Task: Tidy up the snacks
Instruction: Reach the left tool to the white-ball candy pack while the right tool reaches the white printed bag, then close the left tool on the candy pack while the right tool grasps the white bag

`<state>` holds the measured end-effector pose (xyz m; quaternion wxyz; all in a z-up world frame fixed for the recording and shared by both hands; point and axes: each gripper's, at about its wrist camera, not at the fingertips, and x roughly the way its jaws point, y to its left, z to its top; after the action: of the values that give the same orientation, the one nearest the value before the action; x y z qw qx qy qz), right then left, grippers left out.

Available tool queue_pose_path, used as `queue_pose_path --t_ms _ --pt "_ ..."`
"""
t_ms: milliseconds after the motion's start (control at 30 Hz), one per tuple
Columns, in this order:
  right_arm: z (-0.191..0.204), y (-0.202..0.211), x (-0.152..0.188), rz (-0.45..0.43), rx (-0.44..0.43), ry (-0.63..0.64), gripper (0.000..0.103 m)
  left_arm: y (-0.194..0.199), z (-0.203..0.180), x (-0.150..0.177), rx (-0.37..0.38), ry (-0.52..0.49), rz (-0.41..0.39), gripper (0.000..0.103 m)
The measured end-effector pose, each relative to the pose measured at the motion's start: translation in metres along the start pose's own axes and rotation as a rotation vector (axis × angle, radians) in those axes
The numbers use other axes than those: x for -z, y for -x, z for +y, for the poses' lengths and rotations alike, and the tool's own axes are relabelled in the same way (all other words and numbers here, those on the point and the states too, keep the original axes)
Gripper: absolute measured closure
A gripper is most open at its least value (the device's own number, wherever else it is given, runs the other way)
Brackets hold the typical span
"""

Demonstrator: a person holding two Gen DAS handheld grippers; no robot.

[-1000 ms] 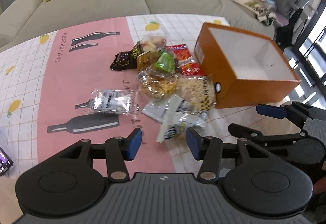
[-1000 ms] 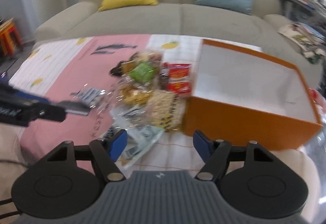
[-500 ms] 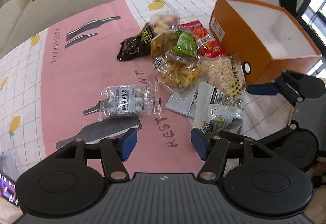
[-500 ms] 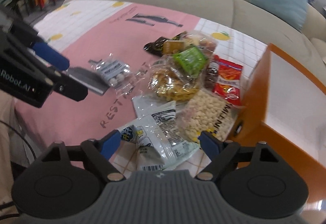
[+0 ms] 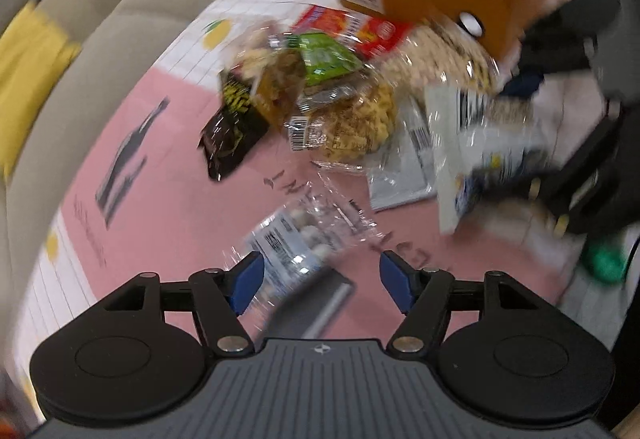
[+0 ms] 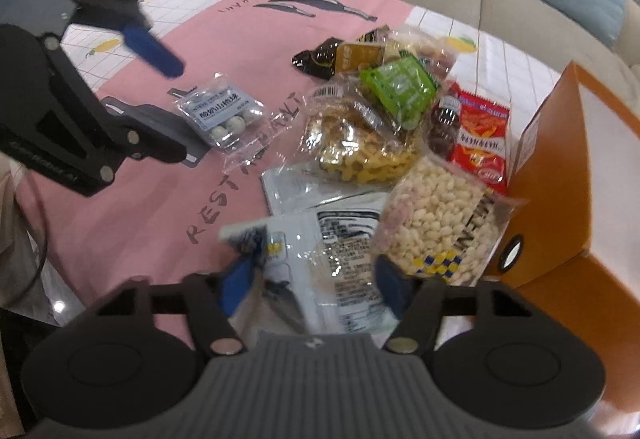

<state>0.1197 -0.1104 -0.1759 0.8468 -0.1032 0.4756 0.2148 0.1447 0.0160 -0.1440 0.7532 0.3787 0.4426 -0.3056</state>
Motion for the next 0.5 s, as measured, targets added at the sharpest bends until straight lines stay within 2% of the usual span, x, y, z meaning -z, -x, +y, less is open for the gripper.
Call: queue_pose_path --t_ms 33,133,233,333,500 --pt "0.0 0.0 0.001 -0.005 0.001 -0.007 0.05 -0.004 0.0 0.0 -0.002 -0.056 0.0 0.025" --pt "0.001 0.001 0.003 -0.017 0.008 -0.022 0.05 -0.02 0.001 0.0 0.0 -0.215 0.014 0.023" --pt "-0.001 -0.001 0.005 -0.014 -0.004 -0.046 0.051 -0.036 0.004 -0.002 0.014 -0.319 0.051 0.023" --pt "-0.007 -0.004 0.007 -0.012 -0.029 -0.095 0.05 -0.048 0.009 -0.006 0.038 -0.408 0.078 0.019" --pt "-0.017 -0.007 0.008 -0.014 -0.064 -0.174 0.049 -0.063 0.015 -0.014 0.104 -0.466 0.129 0.018"
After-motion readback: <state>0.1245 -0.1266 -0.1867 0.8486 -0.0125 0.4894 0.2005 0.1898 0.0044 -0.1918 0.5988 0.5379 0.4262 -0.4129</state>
